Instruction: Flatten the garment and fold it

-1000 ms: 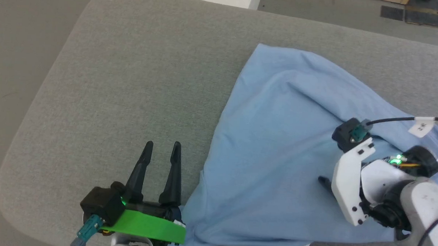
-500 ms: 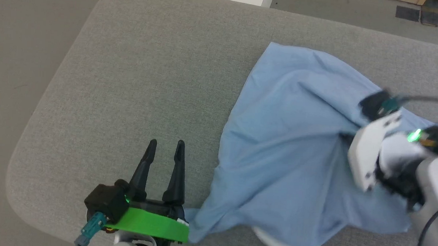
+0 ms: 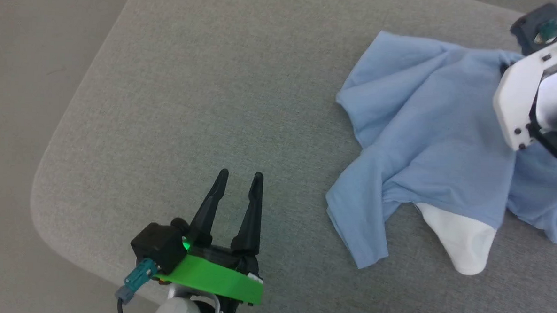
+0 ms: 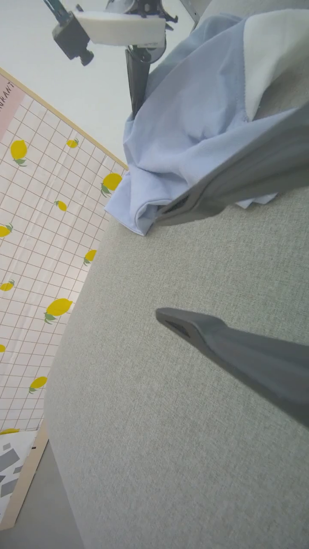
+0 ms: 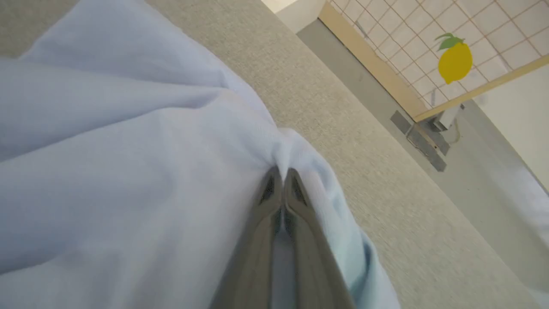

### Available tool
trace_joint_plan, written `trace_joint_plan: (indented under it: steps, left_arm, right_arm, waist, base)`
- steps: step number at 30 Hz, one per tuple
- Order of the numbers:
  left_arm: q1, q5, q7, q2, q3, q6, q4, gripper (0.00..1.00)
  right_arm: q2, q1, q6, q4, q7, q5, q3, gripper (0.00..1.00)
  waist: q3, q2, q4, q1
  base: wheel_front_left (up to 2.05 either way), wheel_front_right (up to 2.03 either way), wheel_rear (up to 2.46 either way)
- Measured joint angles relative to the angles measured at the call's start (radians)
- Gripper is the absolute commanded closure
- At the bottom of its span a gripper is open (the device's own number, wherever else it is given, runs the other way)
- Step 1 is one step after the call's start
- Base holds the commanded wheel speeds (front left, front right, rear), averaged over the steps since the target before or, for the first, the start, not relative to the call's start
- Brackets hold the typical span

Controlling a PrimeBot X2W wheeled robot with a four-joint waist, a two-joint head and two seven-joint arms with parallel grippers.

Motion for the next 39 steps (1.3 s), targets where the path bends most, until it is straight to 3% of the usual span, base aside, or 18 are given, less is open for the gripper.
trace_joint_plan:
  steps: [1,2,3,8,12,18,23,28,32,34,39]
  left_arm:
    - [-0.006,-0.002,0.000,0.000,-0.004,0.000,0.002,0.00]
    - [-0.011,-0.005,0.000,0.000,-0.006,0.000,0.002,0.00]
    - [-0.015,-0.007,0.000,0.000,-0.007,0.002,0.004,0.00]
    - [-0.026,-0.007,0.000,0.000,-0.003,0.008,0.012,0.00]
    - [-0.026,-0.005,0.000,0.000,0.004,0.007,0.024,0.00]
    - [-0.016,0.016,0.000,0.000,0.033,0.007,0.025,0.00]
    - [0.010,0.050,0.000,-0.001,0.068,-0.002,0.019,0.00]
    - [0.041,0.066,0.000,-0.001,0.093,-0.008,0.013,0.00]
    - [0.062,0.075,0.000,-0.001,0.101,-0.019,0.014,0.00]
    - [0.071,0.079,0.000,-0.001,0.102,-0.021,0.016,0.00]
    - [0.091,0.083,0.000,-0.001,0.117,-0.025,0.024,0.00]
  right_arm:
    - [0.007,0.000,0.000,0.040,-0.011,-0.006,0.005,0.76]
    - [0.016,0.000,0.000,0.067,-0.019,-0.009,0.007,0.31]
    - [0.029,0.000,0.000,0.098,-0.034,-0.009,0.004,0.00]
    - [0.075,-0.018,0.000,0.162,-0.108,0.009,0.004,0.00]
    - [0.092,-0.045,0.000,0.144,-0.158,0.068,-0.001,0.00]
    - [0.105,0.003,0.000,-0.024,-0.303,0.131,-0.137,0.00]
    - [0.167,0.236,0.000,-0.213,-0.429,0.077,-0.355,0.00]
    - [0.324,0.537,0.000,-0.420,-0.556,-0.016,-0.548,0.00]
    - [0.439,0.747,0.000,-0.520,-0.659,-0.081,-0.627,0.00]
    - [0.455,0.829,0.000,-0.542,-0.710,-0.088,-0.652,0.00]
    - [0.455,0.968,0.000,-0.496,-0.858,0.022,-0.669,0.00]
  waist:
    - [0.007,0.0000,0.007,0.0000]
    - [0.012,0.0000,0.013,0.0000]
    - [0.019,0.0000,0.019,0.0000]
    - [0.036,0.0000,0.027,0.0000]
    - [0.027,0.0000,0.013,0.0000]
    - [-0.019,0.0000,-0.033,-0.0001]
    - [-0.062,0.0000,-0.092,-0.0002]
    - [-0.102,0.0000,-0.152,-0.0002]
    - [-0.129,0.0000,-0.193,-0.0002]
    - [-0.140,0.0000,-0.209,-0.0002]
    - [-0.162,0.0000,-0.248,-0.0002]
  base:
    - [0.00,0.00,0.00]
    - [0.00,0.00,0.00]
    - [0.00,0.00,0.00]
    - [0.00,0.00,0.00]
    - [0.00,0.00,0.00]
    - [0.00,0.00,0.00]
    - [0.00,0.00,0.00]
    - [0.00,0.00,0.00]
    - [0.00,0.00,0.00]
    - [0.00,0.00,0.00]
    - [0.00,0.00,0.00]
